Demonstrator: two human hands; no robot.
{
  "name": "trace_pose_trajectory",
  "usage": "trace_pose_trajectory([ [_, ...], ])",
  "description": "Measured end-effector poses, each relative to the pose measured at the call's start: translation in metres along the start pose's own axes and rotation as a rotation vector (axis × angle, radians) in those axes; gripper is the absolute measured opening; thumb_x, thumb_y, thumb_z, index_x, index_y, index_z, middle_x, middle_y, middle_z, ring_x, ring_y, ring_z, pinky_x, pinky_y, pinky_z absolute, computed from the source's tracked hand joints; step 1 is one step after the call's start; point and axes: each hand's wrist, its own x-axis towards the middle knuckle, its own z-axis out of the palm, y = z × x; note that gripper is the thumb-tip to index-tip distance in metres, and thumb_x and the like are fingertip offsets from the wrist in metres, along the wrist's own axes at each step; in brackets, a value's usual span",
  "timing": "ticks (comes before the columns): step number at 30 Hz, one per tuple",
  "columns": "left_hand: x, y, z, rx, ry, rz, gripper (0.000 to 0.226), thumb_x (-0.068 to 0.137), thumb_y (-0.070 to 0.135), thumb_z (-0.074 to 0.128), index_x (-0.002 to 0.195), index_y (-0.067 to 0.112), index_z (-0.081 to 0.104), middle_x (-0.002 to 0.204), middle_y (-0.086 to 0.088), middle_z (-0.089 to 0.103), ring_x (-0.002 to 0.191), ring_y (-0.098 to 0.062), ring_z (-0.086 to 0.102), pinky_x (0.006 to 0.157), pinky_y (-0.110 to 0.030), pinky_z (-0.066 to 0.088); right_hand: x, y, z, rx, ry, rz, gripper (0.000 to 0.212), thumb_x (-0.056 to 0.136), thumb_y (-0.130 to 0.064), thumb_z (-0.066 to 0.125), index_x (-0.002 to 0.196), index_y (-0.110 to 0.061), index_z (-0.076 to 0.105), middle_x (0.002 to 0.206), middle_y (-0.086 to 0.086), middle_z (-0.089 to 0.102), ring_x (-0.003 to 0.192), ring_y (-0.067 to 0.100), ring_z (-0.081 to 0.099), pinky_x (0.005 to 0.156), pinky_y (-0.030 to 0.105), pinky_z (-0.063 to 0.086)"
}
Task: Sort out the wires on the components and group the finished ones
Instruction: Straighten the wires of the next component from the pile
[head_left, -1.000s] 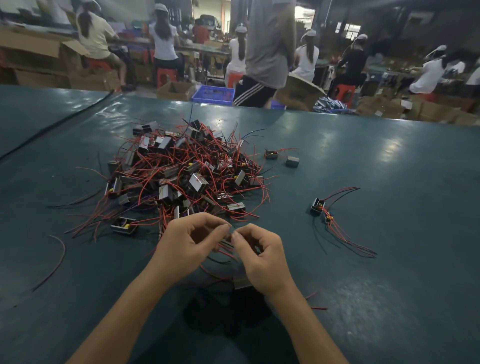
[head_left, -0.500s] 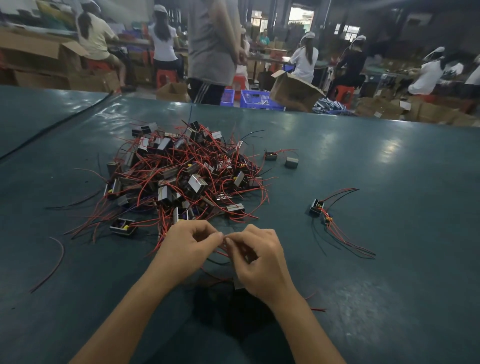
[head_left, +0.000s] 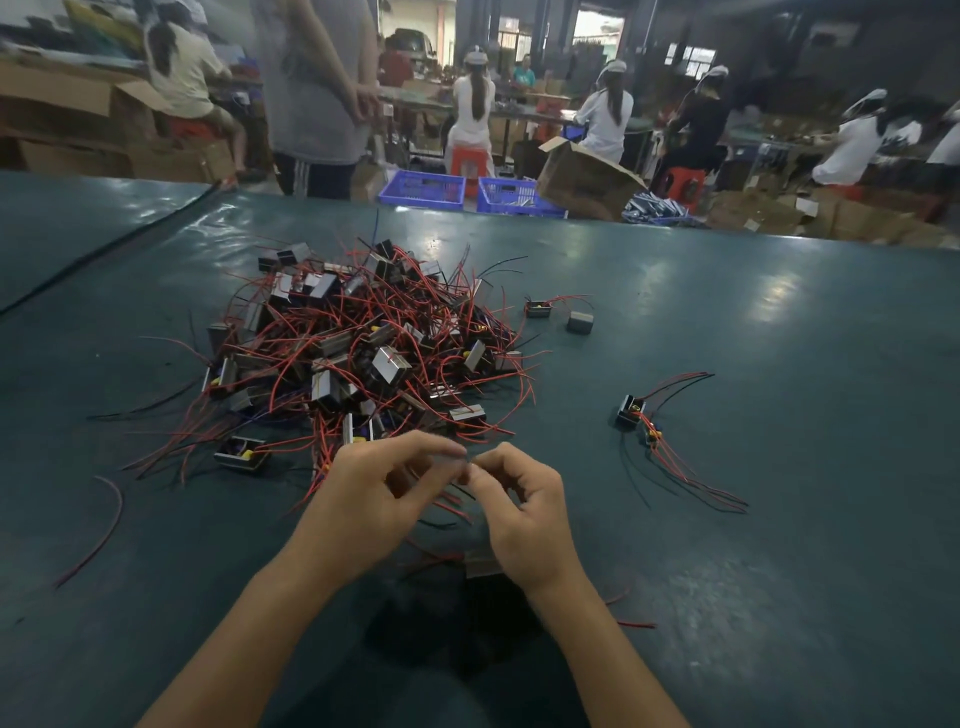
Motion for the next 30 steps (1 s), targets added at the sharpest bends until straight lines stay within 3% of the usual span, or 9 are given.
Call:
trace_pose_trajectory([
  [4, 0.0, -0.003, -0.006, 0.204, -0.005, 0.191, 0.016, 0.087, 0.033, 0.068, 0.092, 0.02, 0.075, 0.079, 0.017, 0.068, 0.058, 0.003, 0.055, 0.053, -0.019, 0.048, 0.003, -0.001, -0.003, 0.117, -0.105, 0.086, 0.02, 0.083, -0.011, 0.055, 0.065, -0.016, 0.064, 0.059, -0.007, 0.054, 0.06, 0.008, 0.046, 0.058, 0.022, 0.039],
  [9, -0.004, 0.001, -0.003, 0.351, 0.038, 0.205, 0.019, 0.088, 0.031, 0.061, 0.082, 0.016, 0.072, 0.074, 0.015, 0.066, 0.059, 0.0, 0.057, 0.052, -0.022, 0.048, 0.002, 0.0, -0.003, 0.037, -0.086, 0.061, 0.016, 0.085, -0.011, 0.061, 0.071, -0.006, 0.066, 0.065, 0.0, 0.059, 0.062, 0.008, 0.052, 0.06, 0.024, 0.043],
  [11, -0.004, 0.002, 0.002, 0.32, 0.081, 0.048, 0.015, 0.087, 0.028, 0.064, 0.077, 0.018, 0.07, 0.064, 0.015, 0.063, 0.054, -0.001, 0.055, 0.051, -0.019, 0.044, 0.0, 0.003, -0.001, -0.178, -0.03, -0.073, 0.013, 0.088, -0.012, 0.065, 0.076, -0.007, 0.068, 0.068, -0.004, 0.058, 0.061, 0.005, 0.051, 0.06, 0.022, 0.043],
  [15, 0.001, -0.002, 0.009, 0.073, 0.131, -0.342, 0.019, 0.085, 0.016, 0.071, 0.067, 0.017, 0.069, 0.051, 0.009, 0.06, 0.044, -0.003, 0.05, 0.046, -0.011, 0.036, -0.004, 0.009, 0.001, -0.735, 0.085, -0.446, 0.014, 0.093, -0.023, 0.063, 0.086, -0.016, 0.072, 0.075, -0.007, 0.059, 0.062, 0.012, 0.05, 0.068, 0.031, 0.041],
  [20, 0.006, -0.011, 0.009, -0.303, 0.095, -0.661, 0.026, 0.09, 0.01, 0.067, 0.064, 0.009, 0.067, 0.044, 0.006, 0.052, 0.035, -0.001, 0.039, 0.039, -0.013, 0.03, -0.006, 0.007, 0.004, -0.819, 0.14, -0.513, 0.016, 0.095, -0.025, 0.061, 0.089, -0.017, 0.073, 0.076, -0.007, 0.061, 0.064, 0.013, 0.053, 0.07, 0.033, 0.04],
  [22, 0.005, -0.009, 0.008, -0.248, 0.045, -0.569, 0.018, 0.089, 0.012, 0.068, 0.071, 0.012, 0.071, 0.049, 0.005, 0.059, 0.041, -0.001, 0.05, 0.043, -0.013, 0.038, -0.006, 0.004, 0.006, -0.712, 0.138, -0.39, 0.015, 0.091, -0.026, 0.062, 0.083, -0.019, 0.071, 0.077, -0.011, 0.059, 0.066, 0.008, 0.053, 0.072, 0.031, 0.041],
  [24, 0.002, -0.005, 0.005, -0.071, 0.035, -0.342, 0.008, 0.086, 0.015, 0.071, 0.079, 0.018, 0.072, 0.063, 0.008, 0.067, 0.052, -0.003, 0.059, 0.052, -0.014, 0.046, -0.004, 0.003, 0.004, -0.49, 0.1, -0.234, 0.014, 0.088, -0.023, 0.063, 0.075, -0.019, 0.067, 0.074, -0.014, 0.054, 0.065, 0.005, 0.051, 0.07, 0.029, 0.043],
  [26, -0.001, -0.002, 0.002, 0.042, 0.015, -0.135, 0.007, 0.085, 0.016, 0.073, 0.088, 0.022, 0.072, 0.071, 0.012, 0.067, 0.057, -0.006, 0.059, 0.054, -0.015, 0.046, -0.001, 0.002, 0.001, -0.257, 0.054, -0.091, 0.018, 0.085, -0.019, 0.062, 0.069, -0.014, 0.063, 0.07, -0.008, 0.053, 0.064, 0.005, 0.05, 0.063, 0.024, 0.043],
  [30, -0.001, -0.003, -0.007, 0.172, -0.054, 0.077, 0.008, 0.088, 0.025, 0.071, 0.093, 0.021, 0.074, 0.082, 0.015, 0.067, 0.063, -0.006, 0.06, 0.057, -0.026, 0.05, 0.001, 0.0, -0.001, -0.01, -0.044, 0.079, 0.018, 0.082, -0.016, 0.057, 0.065, -0.012, 0.061, 0.064, -0.002, 0.054, 0.064, 0.008, 0.048, 0.063, 0.022, 0.041],
])
